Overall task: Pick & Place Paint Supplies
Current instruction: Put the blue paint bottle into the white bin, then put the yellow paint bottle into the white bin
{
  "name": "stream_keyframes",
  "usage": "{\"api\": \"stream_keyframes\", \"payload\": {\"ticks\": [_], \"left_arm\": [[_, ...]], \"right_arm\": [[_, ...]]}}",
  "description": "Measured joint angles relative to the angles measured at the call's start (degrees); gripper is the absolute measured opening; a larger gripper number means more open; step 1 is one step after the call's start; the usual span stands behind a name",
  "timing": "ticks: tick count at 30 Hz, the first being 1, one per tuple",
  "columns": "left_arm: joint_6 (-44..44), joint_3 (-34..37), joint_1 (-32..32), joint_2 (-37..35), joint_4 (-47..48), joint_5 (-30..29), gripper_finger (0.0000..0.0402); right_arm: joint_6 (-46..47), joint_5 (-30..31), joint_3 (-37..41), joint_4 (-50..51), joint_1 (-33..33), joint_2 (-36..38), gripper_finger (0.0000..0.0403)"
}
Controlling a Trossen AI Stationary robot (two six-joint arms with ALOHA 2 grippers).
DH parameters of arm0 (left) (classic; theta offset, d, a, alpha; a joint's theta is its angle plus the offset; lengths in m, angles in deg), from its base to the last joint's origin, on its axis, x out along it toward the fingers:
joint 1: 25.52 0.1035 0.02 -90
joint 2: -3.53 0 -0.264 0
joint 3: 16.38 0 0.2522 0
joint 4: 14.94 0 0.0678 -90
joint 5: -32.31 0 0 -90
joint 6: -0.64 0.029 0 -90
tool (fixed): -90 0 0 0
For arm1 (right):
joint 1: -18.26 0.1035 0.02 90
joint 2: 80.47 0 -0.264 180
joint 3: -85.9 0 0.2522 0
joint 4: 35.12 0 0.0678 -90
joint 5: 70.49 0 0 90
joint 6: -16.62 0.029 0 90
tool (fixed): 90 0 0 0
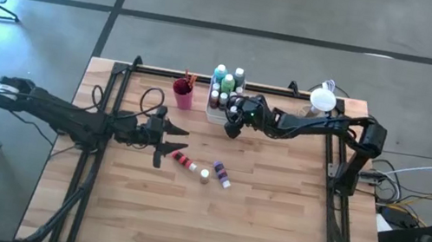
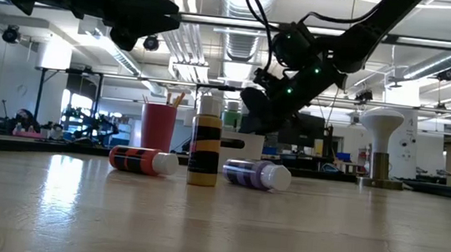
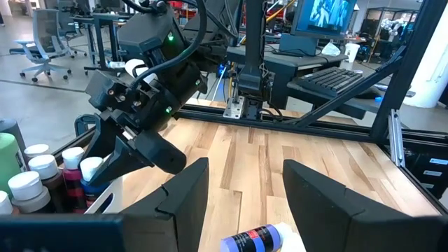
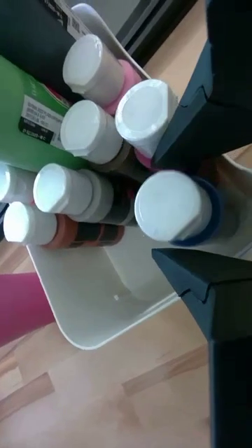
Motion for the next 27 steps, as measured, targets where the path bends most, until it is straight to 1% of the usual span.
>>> {"api": "stream_keyframes", "payload": {"ticks": [16,19,27], "left_arm": [[0.0,0.0,0.0,0.0,0.2,0.0,0.0190],[0.0,0.0,0.0,0.0,1.1,0.0,0.0190],[0.0,0.0,0.0,0.0,1.8,0.0,0.0191]], "right_arm": [[-0.2,0.6,0.1,3.7,0.0,5.1,0.0216],[-0.9,0.6,0.1,5.7,0.3,8.1,0.0216],[-1.6,0.6,0.1,14.9,0.3,21.6,0.0188]]}}
